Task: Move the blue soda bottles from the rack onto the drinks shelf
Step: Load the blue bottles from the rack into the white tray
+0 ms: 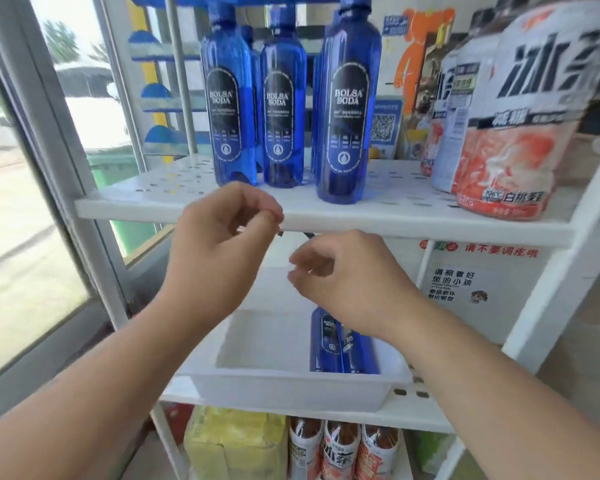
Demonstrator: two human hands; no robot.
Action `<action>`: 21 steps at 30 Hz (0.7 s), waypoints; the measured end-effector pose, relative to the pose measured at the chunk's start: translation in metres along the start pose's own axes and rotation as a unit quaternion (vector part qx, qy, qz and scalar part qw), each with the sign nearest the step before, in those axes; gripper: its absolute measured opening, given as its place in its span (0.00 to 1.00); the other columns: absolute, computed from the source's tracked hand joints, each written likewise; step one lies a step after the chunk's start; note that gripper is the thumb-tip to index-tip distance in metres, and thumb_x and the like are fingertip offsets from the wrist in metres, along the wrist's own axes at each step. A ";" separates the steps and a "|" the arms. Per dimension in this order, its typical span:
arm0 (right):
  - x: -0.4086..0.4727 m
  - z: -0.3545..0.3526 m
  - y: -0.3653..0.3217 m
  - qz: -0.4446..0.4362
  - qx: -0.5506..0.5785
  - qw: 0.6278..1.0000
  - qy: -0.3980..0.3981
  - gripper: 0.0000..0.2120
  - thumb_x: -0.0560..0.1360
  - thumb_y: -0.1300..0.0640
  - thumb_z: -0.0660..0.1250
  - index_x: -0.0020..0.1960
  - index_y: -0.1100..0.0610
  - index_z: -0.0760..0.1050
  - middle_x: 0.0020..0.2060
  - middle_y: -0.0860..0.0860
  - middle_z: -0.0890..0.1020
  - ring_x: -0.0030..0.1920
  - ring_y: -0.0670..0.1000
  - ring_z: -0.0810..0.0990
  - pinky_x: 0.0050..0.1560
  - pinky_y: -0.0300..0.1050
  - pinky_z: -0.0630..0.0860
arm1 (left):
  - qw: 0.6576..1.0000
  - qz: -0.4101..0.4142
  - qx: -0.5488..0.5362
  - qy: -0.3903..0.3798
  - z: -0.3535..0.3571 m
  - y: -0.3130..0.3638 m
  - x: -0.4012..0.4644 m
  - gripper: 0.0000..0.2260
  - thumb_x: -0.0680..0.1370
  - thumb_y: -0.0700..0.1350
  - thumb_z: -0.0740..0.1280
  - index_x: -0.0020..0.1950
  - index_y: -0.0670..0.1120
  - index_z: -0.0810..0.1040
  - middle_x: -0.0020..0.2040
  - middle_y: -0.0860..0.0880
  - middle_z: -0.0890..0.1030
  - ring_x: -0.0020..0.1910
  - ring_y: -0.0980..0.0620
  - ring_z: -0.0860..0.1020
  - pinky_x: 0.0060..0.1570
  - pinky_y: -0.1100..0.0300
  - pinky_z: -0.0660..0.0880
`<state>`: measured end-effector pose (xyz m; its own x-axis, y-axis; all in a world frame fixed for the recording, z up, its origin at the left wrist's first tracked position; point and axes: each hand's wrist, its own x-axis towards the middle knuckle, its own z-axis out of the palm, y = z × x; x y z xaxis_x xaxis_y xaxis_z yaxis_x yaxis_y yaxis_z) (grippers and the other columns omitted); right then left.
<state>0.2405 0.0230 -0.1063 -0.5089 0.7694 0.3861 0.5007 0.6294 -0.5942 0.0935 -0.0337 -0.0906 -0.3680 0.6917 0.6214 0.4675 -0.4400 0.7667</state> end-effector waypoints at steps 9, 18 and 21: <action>0.058 -0.068 -0.038 -0.010 0.049 0.940 0.337 0.18 0.71 0.54 0.73 0.60 0.55 0.78 0.52 0.50 0.83 0.47 0.46 0.81 0.51 0.34 0.75 | 0.999 -0.004 0.015 -0.039 0.038 0.052 0.079 0.10 0.73 0.48 0.71 0.54 0.52 0.79 0.50 0.54 0.80 0.51 0.57 0.78 0.56 0.60 0.73; 0.076 -0.062 -0.021 0.098 0.052 0.972 0.205 0.14 0.71 0.49 0.70 0.54 0.52 0.75 0.46 0.49 0.82 0.50 0.57 0.81 0.46 0.48 0.76 | 0.996 -0.078 -0.011 -0.052 0.061 0.045 0.091 0.17 0.68 0.52 0.70 0.55 0.52 0.82 0.48 0.55 0.85 0.48 0.56 0.83 0.55 0.51 0.79; 0.067 -0.060 -0.022 0.071 0.037 0.970 0.229 0.10 0.72 0.49 0.67 0.52 0.52 0.76 0.43 0.51 0.83 0.46 0.58 0.82 0.47 0.54 0.80 | 0.998 -0.045 -0.012 -0.039 0.062 0.048 0.080 0.13 0.69 0.51 0.69 0.52 0.51 0.83 0.45 0.53 0.86 0.45 0.52 0.84 0.50 0.48 0.81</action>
<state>0.2374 0.0674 -0.0253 -0.0649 0.8267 0.5589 0.4823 0.5163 -0.7077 0.1361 0.0361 -0.0136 -0.3426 0.7714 0.5363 0.4155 -0.3875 0.8229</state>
